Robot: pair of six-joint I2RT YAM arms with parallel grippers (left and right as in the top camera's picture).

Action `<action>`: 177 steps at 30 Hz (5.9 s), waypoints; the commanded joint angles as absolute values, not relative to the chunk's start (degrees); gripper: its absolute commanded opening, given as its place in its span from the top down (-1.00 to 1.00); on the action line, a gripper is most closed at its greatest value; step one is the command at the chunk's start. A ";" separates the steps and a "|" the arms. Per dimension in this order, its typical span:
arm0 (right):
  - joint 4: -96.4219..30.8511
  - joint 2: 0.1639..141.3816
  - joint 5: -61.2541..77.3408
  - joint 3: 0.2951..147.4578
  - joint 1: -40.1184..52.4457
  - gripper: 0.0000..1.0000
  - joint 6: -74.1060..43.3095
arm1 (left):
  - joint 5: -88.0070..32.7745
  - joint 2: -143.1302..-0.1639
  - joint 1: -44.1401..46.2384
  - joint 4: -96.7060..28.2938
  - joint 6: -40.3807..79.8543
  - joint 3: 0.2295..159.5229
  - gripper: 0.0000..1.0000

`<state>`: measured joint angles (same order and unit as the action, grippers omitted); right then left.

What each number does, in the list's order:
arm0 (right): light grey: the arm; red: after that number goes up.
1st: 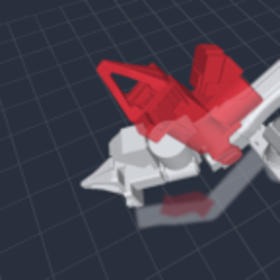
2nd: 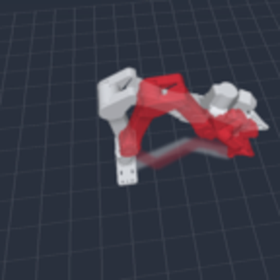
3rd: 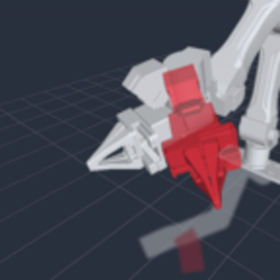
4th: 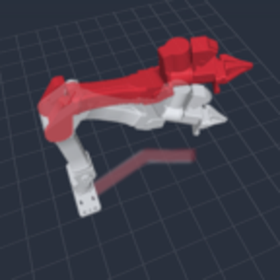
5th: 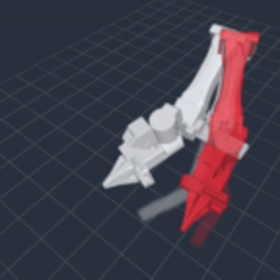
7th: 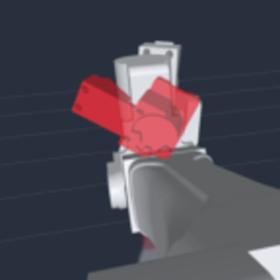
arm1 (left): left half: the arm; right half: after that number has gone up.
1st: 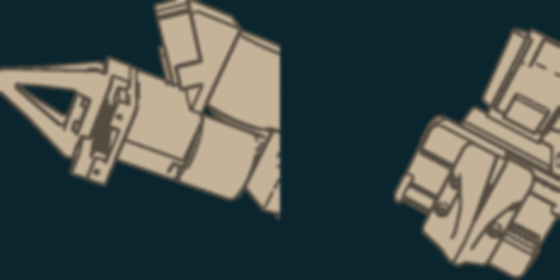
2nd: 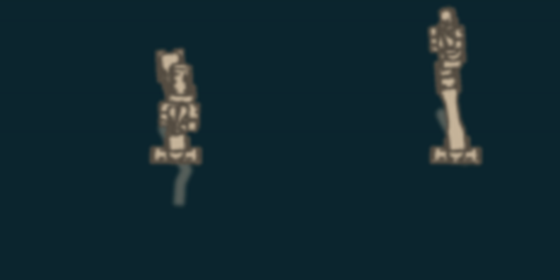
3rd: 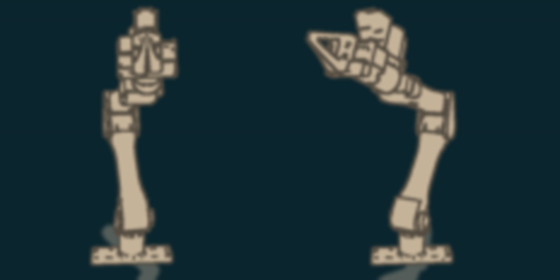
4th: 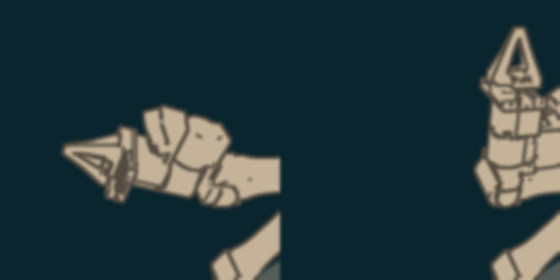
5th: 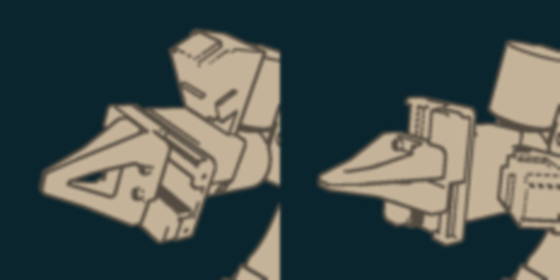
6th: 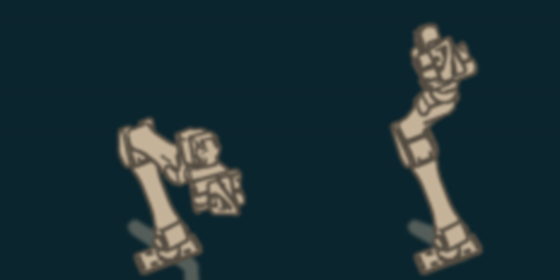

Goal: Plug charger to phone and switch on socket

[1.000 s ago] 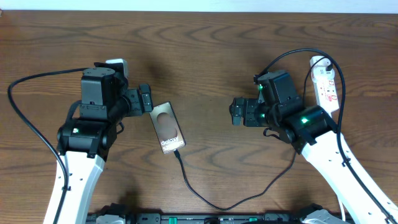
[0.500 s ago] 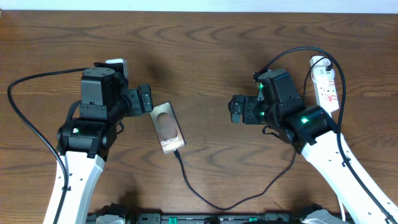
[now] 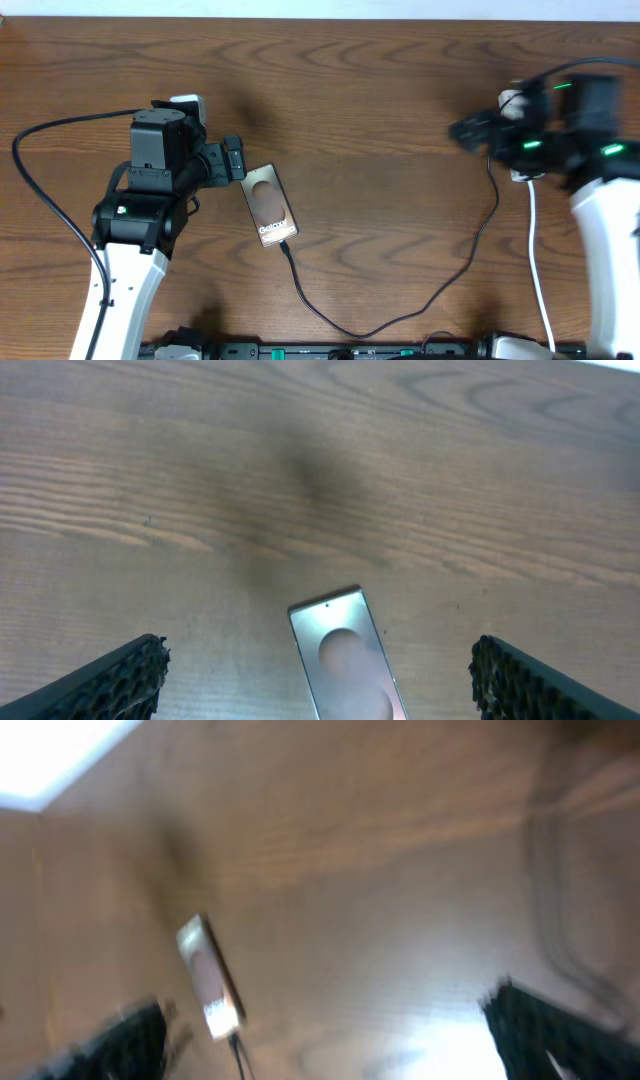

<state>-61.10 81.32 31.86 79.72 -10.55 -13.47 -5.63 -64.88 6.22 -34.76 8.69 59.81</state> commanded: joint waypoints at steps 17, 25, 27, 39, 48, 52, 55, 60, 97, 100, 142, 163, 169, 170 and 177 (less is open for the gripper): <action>-66.54 112.22 22.37 93.86 -24.29 -0.99 13.15 | -5.08 -64.84 6.35 -34.96 7.53 60.82 -0.93; -53.39 116.64 22.44 93.86 -24.29 -0.99 13.08 | -5.08 -64.84 6.35 -34.94 7.53 60.82 -0.93; -50.57 117.43 22.44 93.86 -24.29 -0.98 12.86 | -5.08 -64.84 6.35 -34.96 7.53 60.82 -0.93; -45.84 121.80 25.61 93.84 -23.35 -0.99 12.27 | -5.08 -64.84 6.35 -34.94 7.53 60.82 -0.93; -44.75 125.27 31.27 93.84 -22.74 -0.99 12.25 | -5.08 -64.84 6.35 -34.94 7.53 60.82 -0.93; -44.97 125.73 31.90 93.71 -22.06 -0.98 11.75 | -5.08 -64.84 6.35 -34.96 7.53 60.82 -0.93; -44.99 125.73 31.94 93.69 -21.39 -0.99 11.16 | -5.08 -64.84 6.35 -34.94 7.53 60.82 -0.93; -45.06 125.73 32.14 93.69 -20.62 -0.98 9.63 | -5.08 -64.84 6.35 -34.94 7.53 60.82 -0.93; -44.95 125.58 21.52 90.45 -19.81 -0.99 7.68 | -5.08 -64.84 6.35 -34.94 7.53 60.82 -0.93; -45.21 125.47 20.49 91.92 -20.56 -0.99 7.31 | -5.08 -64.84 6.35 -34.94 7.53 60.82 -0.93; -46.85 126.34 26.06 96.90 -19.44 -0.98 5.17 | -5.08 -64.84 6.35 -34.96 7.53 60.82 -0.93; -47.46 126.72 26.65 95.64 -15.29 -0.98 3.66 | -5.08 -64.84 6.35 -34.96 7.53 60.82 -0.93; -44.14 126.72 31.51 92.03 -15.33 -0.99 3.38 | -5.08 -64.84 6.35 -34.96 7.53 60.82 -0.93; -43.51 126.72 32.18 91.39 -15.33 -0.99 3.27 | -5.08 -64.84 6.35 -34.96 7.53 60.82 -0.93; -42.30 126.69 32.71 89.47 -15.46 -0.99 2.76 | -5.08 -64.84 6.35 -34.96 7.53 60.82 -0.93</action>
